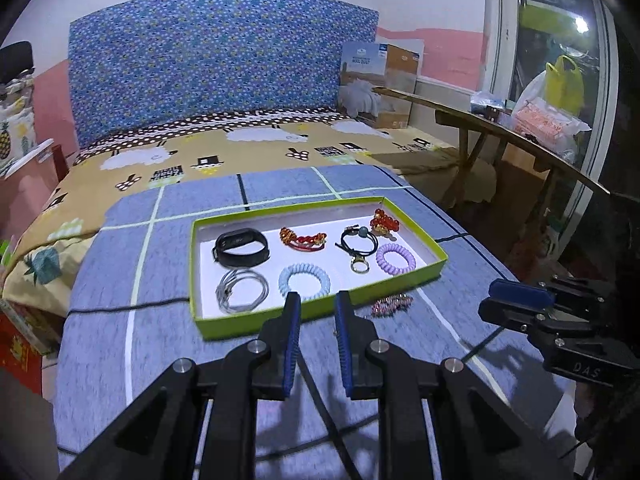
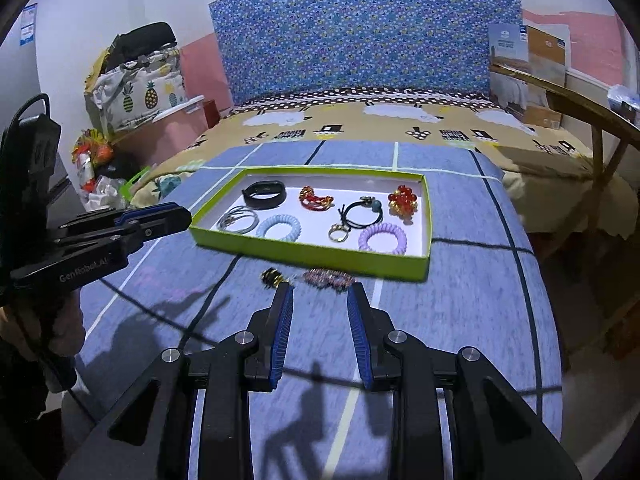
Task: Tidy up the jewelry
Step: 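Move both tools back toward the gold-black pendant and pink sparkly hair clip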
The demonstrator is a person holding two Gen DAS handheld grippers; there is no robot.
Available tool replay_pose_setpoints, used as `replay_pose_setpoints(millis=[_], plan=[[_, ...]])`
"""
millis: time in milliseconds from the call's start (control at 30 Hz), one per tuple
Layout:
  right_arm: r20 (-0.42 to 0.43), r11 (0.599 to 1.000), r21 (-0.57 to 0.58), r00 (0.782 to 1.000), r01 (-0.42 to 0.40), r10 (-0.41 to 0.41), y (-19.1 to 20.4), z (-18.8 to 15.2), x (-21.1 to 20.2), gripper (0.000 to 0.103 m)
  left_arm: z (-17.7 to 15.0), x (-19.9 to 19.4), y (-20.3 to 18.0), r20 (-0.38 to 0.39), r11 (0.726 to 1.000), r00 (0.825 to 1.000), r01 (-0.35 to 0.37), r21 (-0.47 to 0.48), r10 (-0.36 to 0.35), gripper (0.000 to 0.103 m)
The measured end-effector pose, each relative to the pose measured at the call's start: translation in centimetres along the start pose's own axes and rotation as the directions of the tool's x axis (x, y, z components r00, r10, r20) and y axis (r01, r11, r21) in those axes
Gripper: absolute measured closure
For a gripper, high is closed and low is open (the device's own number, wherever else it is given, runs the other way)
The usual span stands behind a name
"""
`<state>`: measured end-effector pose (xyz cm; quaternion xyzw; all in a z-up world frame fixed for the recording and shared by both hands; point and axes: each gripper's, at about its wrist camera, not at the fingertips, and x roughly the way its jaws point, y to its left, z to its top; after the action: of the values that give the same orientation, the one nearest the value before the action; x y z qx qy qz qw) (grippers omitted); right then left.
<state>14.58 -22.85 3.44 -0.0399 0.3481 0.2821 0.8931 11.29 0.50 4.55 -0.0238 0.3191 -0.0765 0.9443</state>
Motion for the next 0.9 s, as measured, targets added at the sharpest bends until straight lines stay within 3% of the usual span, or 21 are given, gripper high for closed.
replay_pose_setpoints(millis=[600,733,900], plan=[[-0.004,1.0,0.002,1.0,-0.013,0.013,1.2,-2.2,-0.4,0.073,-3.6,-1.8,0.5,-0.014,0.999,1.0,-0.019,-0.029,0.018,0.085],[-0.009,1.0,0.008,1.0,-0.011,0.011,1.0,-2.2,0.1,0.068,-3.8,-1.4,0.8,-0.023,0.999,1.0,-0.019,-0.033,0.018,0.085],[-0.02,1.0,0.008,1.0,-0.006,0.007,0.7,-2.3,0.5,0.067,-3.8,-0.9,0.7,-0.035,0.999,0.999,-0.009,-0.038,0.008,0.078]])
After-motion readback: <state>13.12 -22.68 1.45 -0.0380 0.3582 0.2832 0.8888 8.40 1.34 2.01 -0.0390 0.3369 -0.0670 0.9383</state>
